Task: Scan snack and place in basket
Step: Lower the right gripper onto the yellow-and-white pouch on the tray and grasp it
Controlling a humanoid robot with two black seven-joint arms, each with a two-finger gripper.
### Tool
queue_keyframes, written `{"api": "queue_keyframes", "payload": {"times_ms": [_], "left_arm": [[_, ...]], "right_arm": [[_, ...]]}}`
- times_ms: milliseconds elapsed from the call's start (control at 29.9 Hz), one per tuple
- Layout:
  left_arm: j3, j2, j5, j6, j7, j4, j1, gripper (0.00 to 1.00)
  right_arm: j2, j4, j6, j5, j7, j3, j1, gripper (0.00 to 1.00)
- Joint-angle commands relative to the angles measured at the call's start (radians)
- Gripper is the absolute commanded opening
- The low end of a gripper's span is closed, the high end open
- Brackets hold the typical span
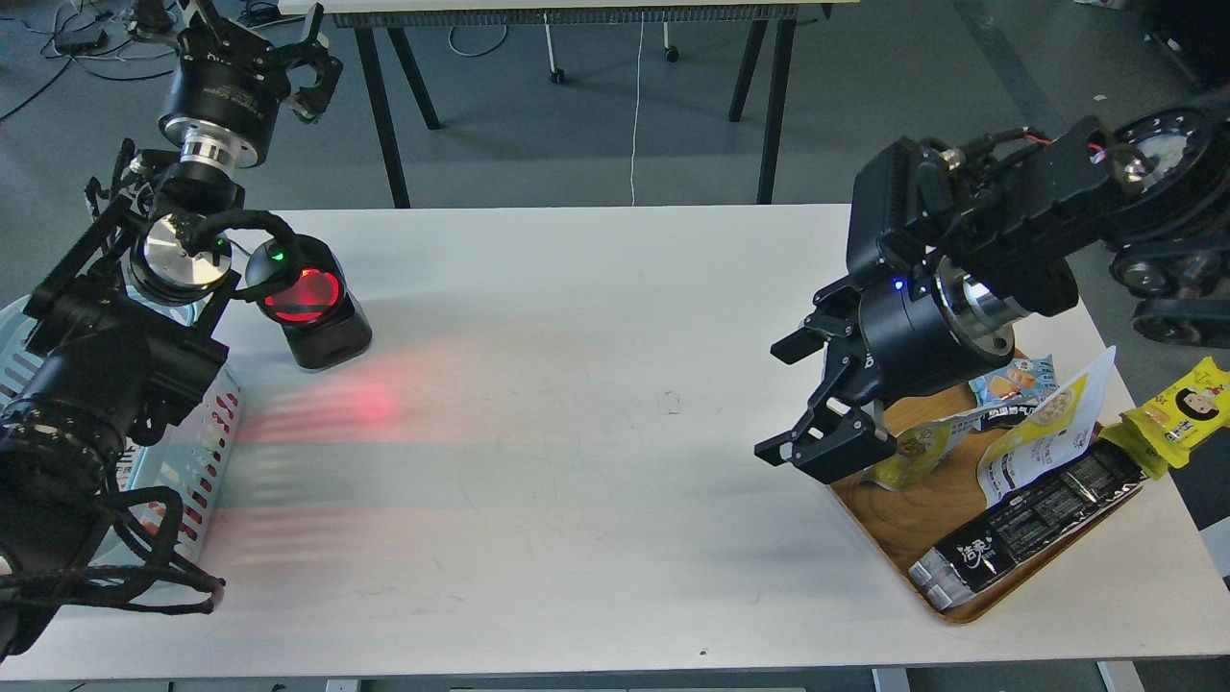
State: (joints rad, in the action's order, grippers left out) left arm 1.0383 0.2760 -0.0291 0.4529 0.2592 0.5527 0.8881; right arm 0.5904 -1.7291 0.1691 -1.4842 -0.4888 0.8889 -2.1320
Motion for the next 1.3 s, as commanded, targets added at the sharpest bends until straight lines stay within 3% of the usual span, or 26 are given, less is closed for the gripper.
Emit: {"api": "queue_keyframes", "payload": {"times_ms": [0, 200, 568, 1102, 1269], "left_arm": [[-0.003, 0.000, 0.000, 0.007, 0.000, 0.001, 0.000, 1.00], [-0.004, 0.005, 0.000, 0.009, -0.002, 0.000, 0.002, 1.00], [-0.004, 0.002, -0.002, 0.007, 0.000, 0.000, 0.000, 1.00], [-0.006, 0.002, -0.002, 0.004, 0.000, 0.000, 0.000, 1.00], [-0.006, 0.006, -0.002, 0.006, 0.000, -0.003, 0.000, 1.00]], "right_arm": [[0.005, 0.000, -0.034, -0.270, 0.000, 0.048, 0.000, 0.98], [0.012, 0.014, -0.095, -0.476, 0.000, 0.197, 0.004, 0.95], [0.057, 0.157, -0.102, -0.562, 0.000, 0.237, 0.121, 0.92], [0.046, 0.289, -0.109, -0.550, 0.000, 0.118, 0.306, 0.58], [0.048, 0.302, -0.109, -0.550, 0.000, 0.085, 0.328, 0.29]]}}
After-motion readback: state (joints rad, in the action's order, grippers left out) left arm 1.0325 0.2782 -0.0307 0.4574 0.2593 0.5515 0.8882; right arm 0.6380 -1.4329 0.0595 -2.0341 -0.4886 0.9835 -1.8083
